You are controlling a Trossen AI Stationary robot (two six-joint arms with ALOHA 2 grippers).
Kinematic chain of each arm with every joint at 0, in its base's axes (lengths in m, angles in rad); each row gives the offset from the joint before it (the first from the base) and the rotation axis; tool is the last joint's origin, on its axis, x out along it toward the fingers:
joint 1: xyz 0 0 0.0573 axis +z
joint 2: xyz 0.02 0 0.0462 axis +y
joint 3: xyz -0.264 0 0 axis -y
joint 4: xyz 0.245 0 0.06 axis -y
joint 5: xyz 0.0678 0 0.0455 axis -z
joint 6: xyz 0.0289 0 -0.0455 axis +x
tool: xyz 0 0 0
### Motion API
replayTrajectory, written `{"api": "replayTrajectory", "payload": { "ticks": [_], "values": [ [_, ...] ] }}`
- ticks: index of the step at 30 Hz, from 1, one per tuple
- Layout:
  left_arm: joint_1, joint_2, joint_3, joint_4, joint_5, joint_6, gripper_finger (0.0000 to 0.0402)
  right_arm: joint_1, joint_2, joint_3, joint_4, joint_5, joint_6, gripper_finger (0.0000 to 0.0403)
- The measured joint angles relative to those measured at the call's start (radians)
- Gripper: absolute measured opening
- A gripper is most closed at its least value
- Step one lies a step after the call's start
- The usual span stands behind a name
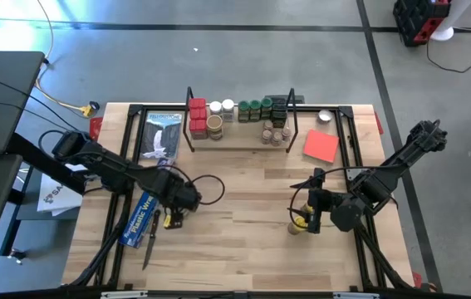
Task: Shelf spices
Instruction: Put the brown seasoning bottle on the shelf aligned with the white seasoning bottle
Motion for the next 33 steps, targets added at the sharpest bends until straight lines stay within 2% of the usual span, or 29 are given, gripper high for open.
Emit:
{"api": "replayTrajectory", "payload": {
  "ticks": [11, 20, 22, 28, 33],
  "values": [
    [0.016, 0.000, 0.000, 0.021, -0.029, -0.002, 0.0330, 0.000, 0.000, 0.000, -0.001, 0.000, 0.007, 0.0307],
    [0.016, 0.000, 0.000, -0.015, -0.027, -0.027, 0.0272, 0.000, 0.000, 0.000, -0.001, 0.000, 0.005, 0.0307],
    [0.022, 0.000, 0.006, -0.011, -0.020, -0.026, 0.0269, 0.000, 0.000, 0.000, -0.001, 0.000, 0.005, 0.0307],
    [0.080, 0.000, 0.123, -0.007, -0.029, -0.010, 0.0269, 0.000, 0.000, 0.000, -0.001, 0.000, -0.004, 0.0307],
    [0.180, 0.060, 0.313, 0.001, -0.040, 0.062, 0.0269, -0.001, 0.000, 0.000, -0.001, 0.002, -0.004, 0.0307]
  ]
}}
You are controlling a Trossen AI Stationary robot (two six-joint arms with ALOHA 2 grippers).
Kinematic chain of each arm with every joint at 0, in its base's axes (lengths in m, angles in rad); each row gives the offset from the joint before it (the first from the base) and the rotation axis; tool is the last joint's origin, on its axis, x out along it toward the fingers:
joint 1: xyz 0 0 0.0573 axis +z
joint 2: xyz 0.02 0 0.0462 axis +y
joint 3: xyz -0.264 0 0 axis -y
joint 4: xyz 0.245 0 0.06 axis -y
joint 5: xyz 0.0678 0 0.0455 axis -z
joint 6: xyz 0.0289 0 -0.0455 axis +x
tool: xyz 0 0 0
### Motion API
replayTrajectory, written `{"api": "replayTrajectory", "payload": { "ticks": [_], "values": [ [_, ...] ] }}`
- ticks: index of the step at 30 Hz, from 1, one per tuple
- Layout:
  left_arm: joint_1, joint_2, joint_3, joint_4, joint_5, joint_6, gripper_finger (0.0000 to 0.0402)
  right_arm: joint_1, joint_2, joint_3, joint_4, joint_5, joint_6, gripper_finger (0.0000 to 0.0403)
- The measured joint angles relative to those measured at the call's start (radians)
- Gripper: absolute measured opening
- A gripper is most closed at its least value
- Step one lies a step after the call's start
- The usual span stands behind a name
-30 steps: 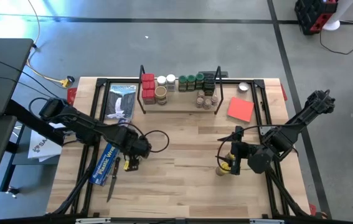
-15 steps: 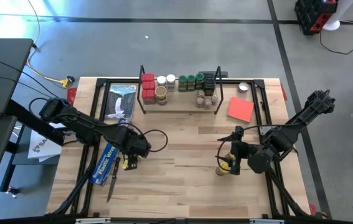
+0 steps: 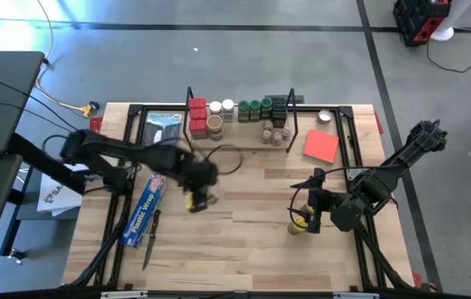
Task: Shelf spices
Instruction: Put the brown seasoning bottle on the shelf aligned with the white seasoning bottle
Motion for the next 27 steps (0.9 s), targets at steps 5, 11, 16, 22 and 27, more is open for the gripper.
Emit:
{"api": "replayTrajectory", "payload": {
  "ticks": [5, 11, 16, 22, 27],
  "values": [
    [0.092, 0.188, 0.304, -0.071, -0.057, 0.216, 0.0269, 0.000, 0.000, 0.000, 0.000, 0.020, 0.000, 0.0307],
    [0.232, 0.445, 0.676, -0.265, -0.150, 0.453, 0.0269, 0.000, 0.000, 0.000, 0.000, 0.021, 0.025, 0.0307],
    [0.359, 0.575, 0.833, -0.306, -0.169, 0.549, 0.0273, 0.000, 0.000, 0.000, 0.000, 0.023, 0.037, 0.0307],
    [0.477, 0.642, 0.856, -0.321, -0.126, 0.585, 0.0283, 0.000, 0.000, 0.000, -0.001, 0.023, 0.054, 0.0307],
    [0.531, 0.668, 0.856, -0.336, -0.116, 0.593, 0.0285, 0.000, 0.000, 0.000, -0.009, 0.023, 0.054, 0.0307]
  ]
}}
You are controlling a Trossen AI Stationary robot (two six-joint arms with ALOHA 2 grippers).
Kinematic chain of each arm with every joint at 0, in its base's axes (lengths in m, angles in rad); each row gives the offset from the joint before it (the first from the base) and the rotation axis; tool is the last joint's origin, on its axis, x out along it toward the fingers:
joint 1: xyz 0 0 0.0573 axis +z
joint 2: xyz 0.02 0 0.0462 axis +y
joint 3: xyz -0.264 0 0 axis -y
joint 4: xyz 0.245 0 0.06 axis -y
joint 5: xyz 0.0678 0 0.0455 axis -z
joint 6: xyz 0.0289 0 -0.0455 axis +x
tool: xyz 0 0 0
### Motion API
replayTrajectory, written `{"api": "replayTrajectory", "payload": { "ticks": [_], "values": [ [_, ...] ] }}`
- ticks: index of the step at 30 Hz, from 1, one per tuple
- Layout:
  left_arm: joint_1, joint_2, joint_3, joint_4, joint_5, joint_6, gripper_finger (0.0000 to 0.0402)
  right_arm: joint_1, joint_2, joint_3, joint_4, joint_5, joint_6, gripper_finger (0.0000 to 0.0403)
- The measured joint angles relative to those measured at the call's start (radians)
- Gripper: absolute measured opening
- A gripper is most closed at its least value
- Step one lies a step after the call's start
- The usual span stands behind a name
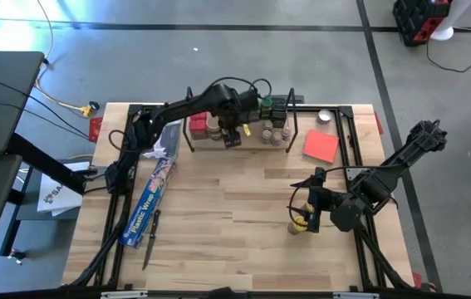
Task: Shelf spices
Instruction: Put the brown seasoning bottle on the shelf aligned with the white seasoning bottle
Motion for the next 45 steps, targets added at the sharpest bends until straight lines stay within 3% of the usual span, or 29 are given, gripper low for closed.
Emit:
{"api": "replayTrajectory", "payload": {
  "ticks": [25, 45],
  "values": [
    [0.044, 0.006, 0.000, 0.035, -0.028, 0.079, 0.0308, 0.000, 0.000, 0.000, -0.007, -0.014, 0.003, 0.0307],
    [0.042, 0.006, 0.001, 0.025, -0.136, 0.142, 0.0308, 0.000, 0.000, 0.000, -0.007, -0.014, 0.003, 0.0307]
  ]
}}
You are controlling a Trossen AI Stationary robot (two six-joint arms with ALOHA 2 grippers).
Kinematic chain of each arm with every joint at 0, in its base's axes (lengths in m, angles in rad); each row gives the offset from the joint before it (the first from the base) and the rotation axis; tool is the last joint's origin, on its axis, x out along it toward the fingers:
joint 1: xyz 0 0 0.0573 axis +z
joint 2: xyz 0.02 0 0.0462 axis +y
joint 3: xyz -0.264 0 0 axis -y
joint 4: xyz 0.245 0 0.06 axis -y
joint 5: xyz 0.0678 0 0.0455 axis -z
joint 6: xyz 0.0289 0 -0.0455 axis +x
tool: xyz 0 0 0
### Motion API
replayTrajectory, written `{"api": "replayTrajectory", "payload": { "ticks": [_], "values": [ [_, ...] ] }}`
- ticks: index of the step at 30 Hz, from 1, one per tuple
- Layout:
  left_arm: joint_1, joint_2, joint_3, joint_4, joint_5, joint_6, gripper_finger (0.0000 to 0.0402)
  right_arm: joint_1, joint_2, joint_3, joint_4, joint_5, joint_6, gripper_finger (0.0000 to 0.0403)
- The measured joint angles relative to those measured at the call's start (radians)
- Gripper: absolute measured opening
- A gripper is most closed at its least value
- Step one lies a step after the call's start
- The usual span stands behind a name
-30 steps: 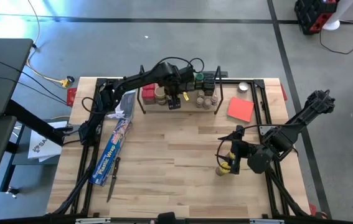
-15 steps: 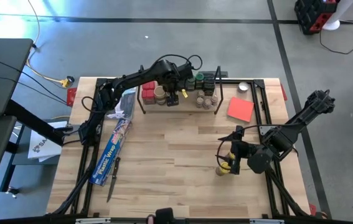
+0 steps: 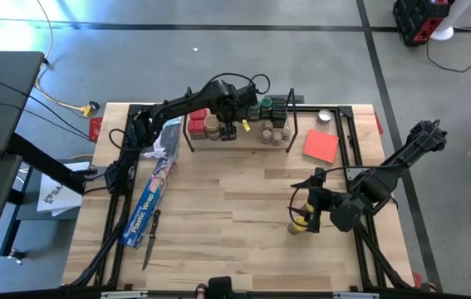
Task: Shelf spices
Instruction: Put the brown seasoning bottle on the shelf aligned with the white seasoning bottle
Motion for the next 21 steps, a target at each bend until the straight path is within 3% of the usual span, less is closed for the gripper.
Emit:
{"api": "replayTrajectory", "payload": {
  "ticks": [11, 21],
  "values": [
    [-0.003, 0.000, 0.000, 0.031, -0.001, -0.001, 0.0308, 0.000, 0.000, 0.000, 0.000, -0.001, 0.000, 0.0307],
    [0.006, -0.001, 0.000, 0.011, 0.144, -0.008, 0.0308, 0.000, 0.000, 0.000, 0.000, -0.002, 0.000, 0.0307]
  ]
}}
